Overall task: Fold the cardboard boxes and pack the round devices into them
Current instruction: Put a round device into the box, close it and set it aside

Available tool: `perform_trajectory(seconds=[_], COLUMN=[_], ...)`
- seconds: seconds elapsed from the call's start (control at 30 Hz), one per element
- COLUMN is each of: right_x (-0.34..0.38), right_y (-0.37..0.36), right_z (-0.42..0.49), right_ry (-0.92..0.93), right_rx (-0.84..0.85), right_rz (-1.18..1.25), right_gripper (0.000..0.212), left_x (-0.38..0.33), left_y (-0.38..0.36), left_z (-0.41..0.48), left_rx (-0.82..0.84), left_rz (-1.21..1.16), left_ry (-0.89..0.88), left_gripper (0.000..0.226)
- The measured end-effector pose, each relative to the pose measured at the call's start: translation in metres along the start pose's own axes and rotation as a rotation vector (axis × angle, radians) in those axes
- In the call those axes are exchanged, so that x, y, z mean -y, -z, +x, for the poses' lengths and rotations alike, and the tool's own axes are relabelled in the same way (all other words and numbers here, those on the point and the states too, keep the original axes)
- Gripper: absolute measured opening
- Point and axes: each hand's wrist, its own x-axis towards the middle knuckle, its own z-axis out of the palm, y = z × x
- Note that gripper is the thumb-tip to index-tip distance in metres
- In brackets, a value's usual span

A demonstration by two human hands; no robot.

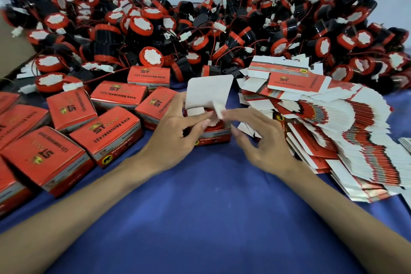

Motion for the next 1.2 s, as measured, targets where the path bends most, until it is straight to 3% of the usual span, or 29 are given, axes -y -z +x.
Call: perform_trajectory(seconds=[0.07,0.13,0.23,0.3,0.37,0.47,0.57,0.73,0.97,1.2], right_x=[0.001,0.005,0.013,0.013,0.016,0.020,0.018,0.018,0.016,0.004], right_y=[-0.001,-0.002,-0.003,-0.002,-0.003,-0.006,-0.009,-0.011,-0.015,-0.005], right_z=[0.001,0.002,0.008,0.012,0.013,0.011,0.007,0.005,0.005,0.004], right_ry=[-0.015,-0.147,-0.362,-0.419,-0.394,-0.355,-0.348,-0.395,-0.148,-0.029], right_rx=[0.025,0.030,0.011,0.008,-0.007,-0.046,-0.059,-0.077,-0.228,-0.003], right_rz=[0.004,0.040,0.166,0.247,0.237,0.263,0.297,0.291,-0.131,-0.033], right_gripper=[0.024,0.027,0.061,0.053,0.028,0.016,0.022,0.032,0.028,0.027], left_x=[0.002,0.002,-0.004,-0.005,-0.003,-0.002,-0.004,-0.006,-0.005,-0.005], left_y=[0.001,0.002,0.003,0.004,0.004,0.005,0.007,0.007,0.008,0.009], left_z=[0.001,0.001,0.000,0.000,0.000,-0.001,-0.001,0.000,0.001,0.000], left_rx=[0.042,0.036,-0.055,-0.067,-0.045,-0.004,0.050,0.014,0.005,0.037], left_rz=[-0.066,-0.195,-0.380,-0.354,-0.230,-0.073,-0.089,-0.012,-0.031,0.055], left_ry=[0.038,0.057,0.056,0.033,0.000,-0.069,-0.025,-0.044,-0.082,-0.176], left_gripper=[0.025,0.023,0.043,0.057,0.053,0.031,0.046,0.036,0.033,0.031])
